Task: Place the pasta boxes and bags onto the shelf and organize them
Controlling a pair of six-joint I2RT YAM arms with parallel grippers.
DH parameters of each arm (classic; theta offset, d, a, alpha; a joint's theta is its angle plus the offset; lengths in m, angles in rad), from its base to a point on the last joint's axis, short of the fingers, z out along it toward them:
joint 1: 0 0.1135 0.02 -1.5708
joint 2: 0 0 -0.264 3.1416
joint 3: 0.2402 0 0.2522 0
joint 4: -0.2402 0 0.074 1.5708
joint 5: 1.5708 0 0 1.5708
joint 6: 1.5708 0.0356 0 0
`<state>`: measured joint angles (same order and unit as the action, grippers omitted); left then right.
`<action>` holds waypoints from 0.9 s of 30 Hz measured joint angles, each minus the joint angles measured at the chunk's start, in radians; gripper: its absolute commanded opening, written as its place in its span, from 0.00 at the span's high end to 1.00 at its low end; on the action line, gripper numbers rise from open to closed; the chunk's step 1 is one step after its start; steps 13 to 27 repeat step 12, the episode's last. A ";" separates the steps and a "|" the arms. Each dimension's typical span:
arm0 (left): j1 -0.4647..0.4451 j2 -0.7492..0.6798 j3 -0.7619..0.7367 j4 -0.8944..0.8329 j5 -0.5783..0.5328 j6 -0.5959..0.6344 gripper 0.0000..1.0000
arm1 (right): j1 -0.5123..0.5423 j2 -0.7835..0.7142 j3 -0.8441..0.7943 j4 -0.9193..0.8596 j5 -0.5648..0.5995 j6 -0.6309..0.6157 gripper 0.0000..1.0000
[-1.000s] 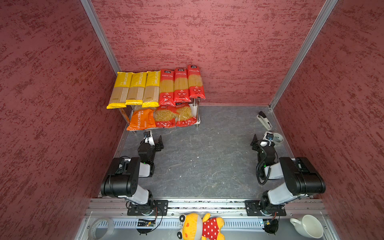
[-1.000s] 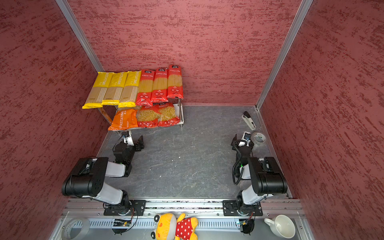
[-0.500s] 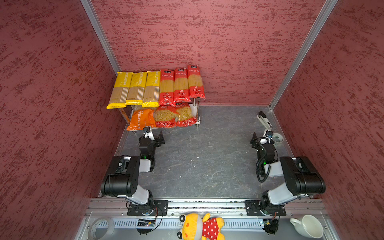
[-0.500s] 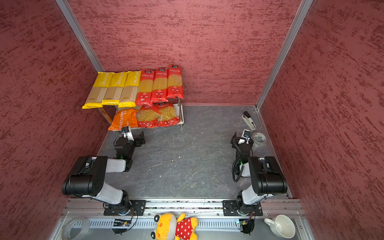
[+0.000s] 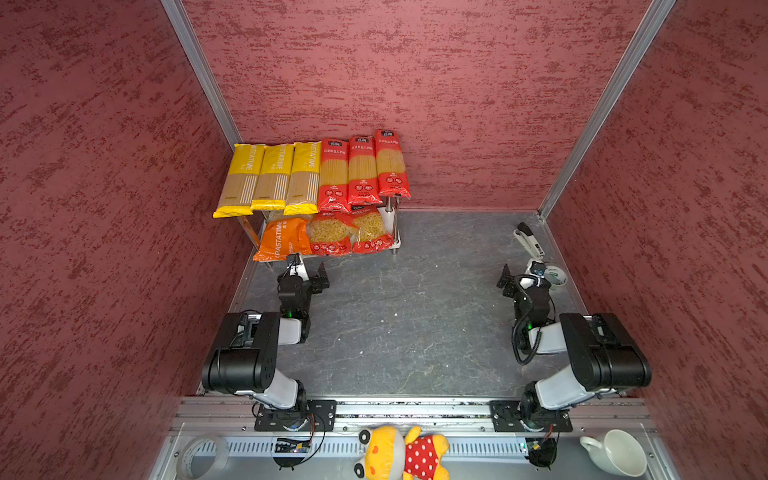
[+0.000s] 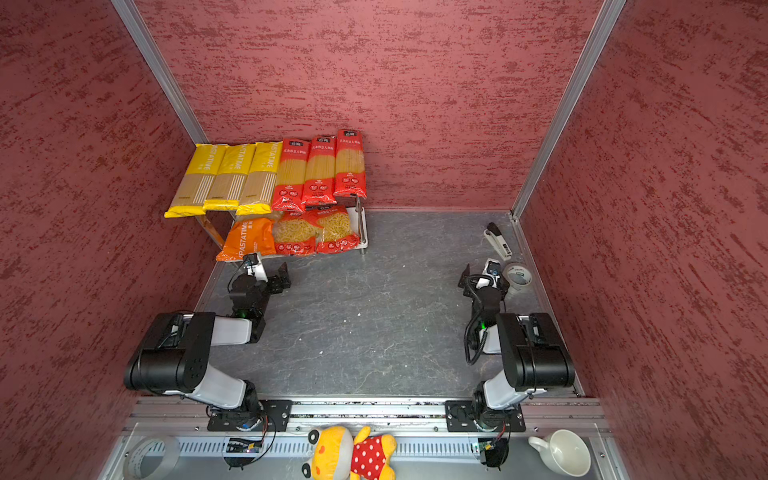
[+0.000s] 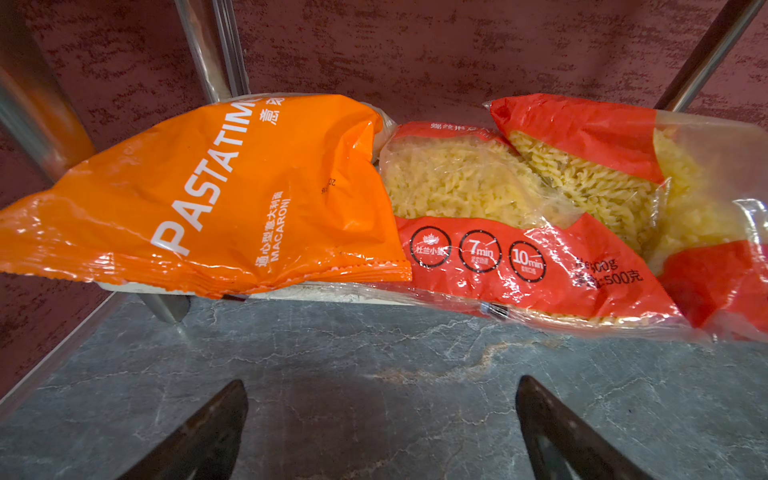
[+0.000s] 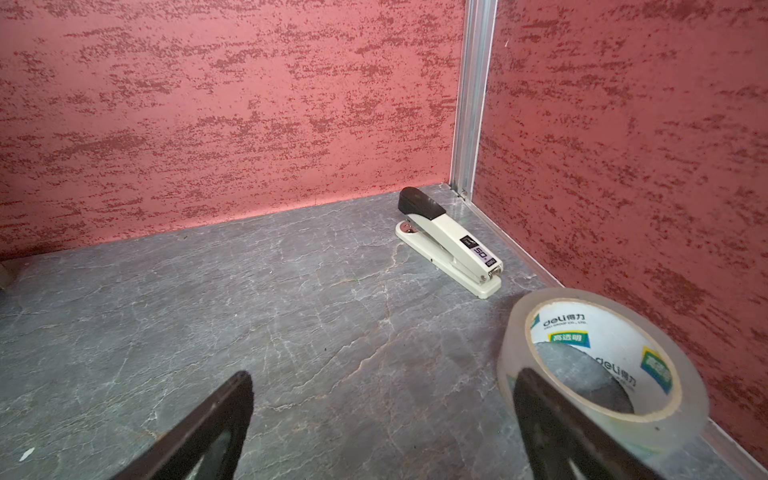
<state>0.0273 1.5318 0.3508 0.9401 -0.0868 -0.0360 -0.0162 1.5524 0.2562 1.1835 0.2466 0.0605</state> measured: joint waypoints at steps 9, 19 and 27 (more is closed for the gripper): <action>-0.018 0.000 0.002 -0.010 0.000 0.013 0.00 | 0.000 0.000 0.000 0.000 0.000 0.000 0.01; -0.018 0.000 0.005 -0.017 0.008 0.018 0.00 | 0.000 0.000 0.000 0.000 0.000 0.000 0.01; -0.018 0.000 0.005 -0.017 0.008 0.018 0.00 | 0.000 0.000 0.000 0.000 0.000 0.000 0.01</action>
